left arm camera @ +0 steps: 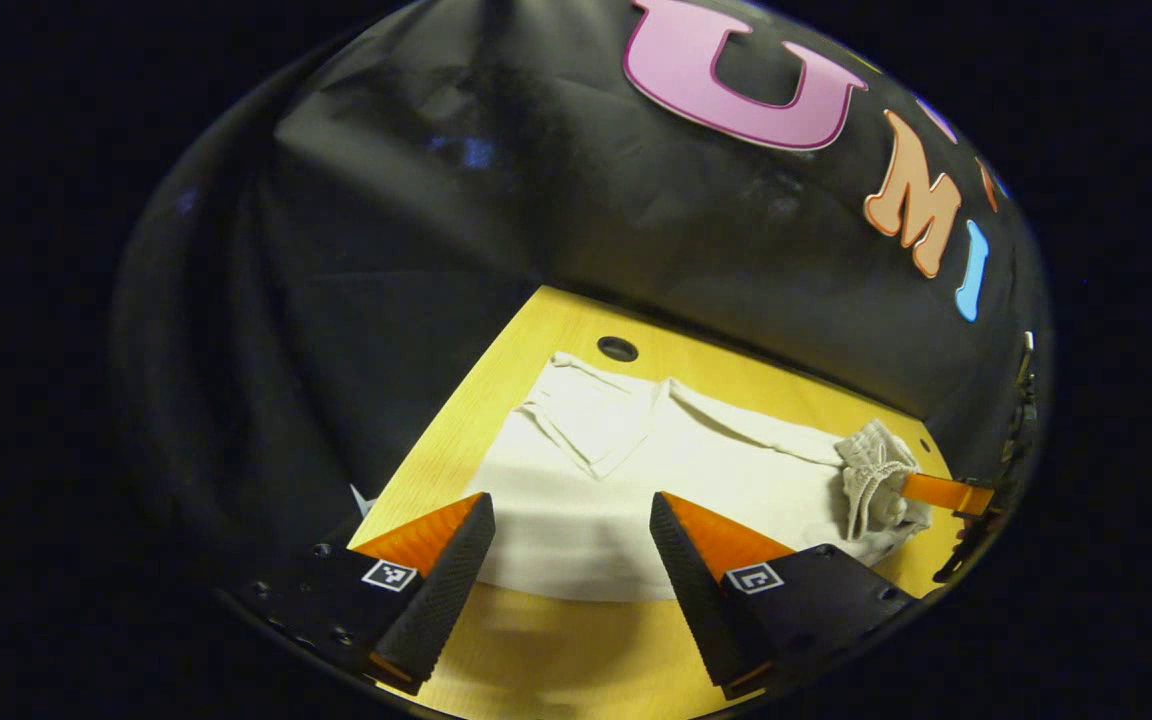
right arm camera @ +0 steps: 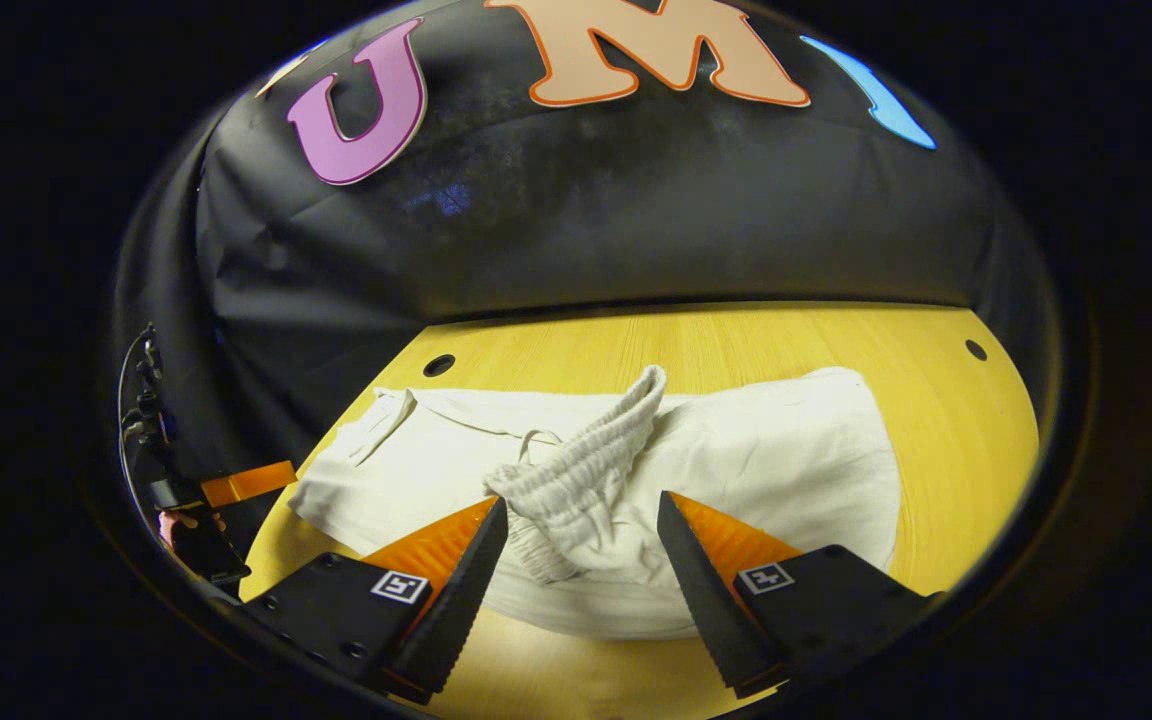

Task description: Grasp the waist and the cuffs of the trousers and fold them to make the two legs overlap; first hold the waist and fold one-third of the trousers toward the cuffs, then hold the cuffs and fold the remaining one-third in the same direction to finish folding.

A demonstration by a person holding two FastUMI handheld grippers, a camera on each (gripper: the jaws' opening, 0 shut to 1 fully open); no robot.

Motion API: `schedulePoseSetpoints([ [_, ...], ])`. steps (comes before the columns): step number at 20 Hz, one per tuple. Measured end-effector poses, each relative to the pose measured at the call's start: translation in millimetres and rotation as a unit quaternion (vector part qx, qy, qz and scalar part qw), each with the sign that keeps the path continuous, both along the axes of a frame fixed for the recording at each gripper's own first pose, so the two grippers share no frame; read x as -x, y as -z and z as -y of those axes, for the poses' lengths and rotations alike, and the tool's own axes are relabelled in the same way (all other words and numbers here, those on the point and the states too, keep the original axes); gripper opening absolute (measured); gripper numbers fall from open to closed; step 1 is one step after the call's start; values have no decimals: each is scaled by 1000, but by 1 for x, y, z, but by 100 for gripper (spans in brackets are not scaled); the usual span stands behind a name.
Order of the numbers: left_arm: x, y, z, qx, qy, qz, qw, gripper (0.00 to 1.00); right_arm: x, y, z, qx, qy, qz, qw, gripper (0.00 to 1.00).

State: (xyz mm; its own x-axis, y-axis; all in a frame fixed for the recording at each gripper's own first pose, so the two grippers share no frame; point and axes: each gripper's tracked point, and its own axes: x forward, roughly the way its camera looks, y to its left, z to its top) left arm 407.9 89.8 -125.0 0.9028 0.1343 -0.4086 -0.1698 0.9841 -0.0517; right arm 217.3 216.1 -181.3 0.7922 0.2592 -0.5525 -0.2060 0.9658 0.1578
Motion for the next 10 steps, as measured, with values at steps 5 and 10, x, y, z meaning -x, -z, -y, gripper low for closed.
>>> schedulePoseSetpoints([
  [5,-13,17,-26,-27,-32,-17,999,95,19,-19,35,20,46,14,999,97],
  [10,-17,32,-36,-34,-32,-33,998,96,32,-44,77,-12,113,22,993,96],
])
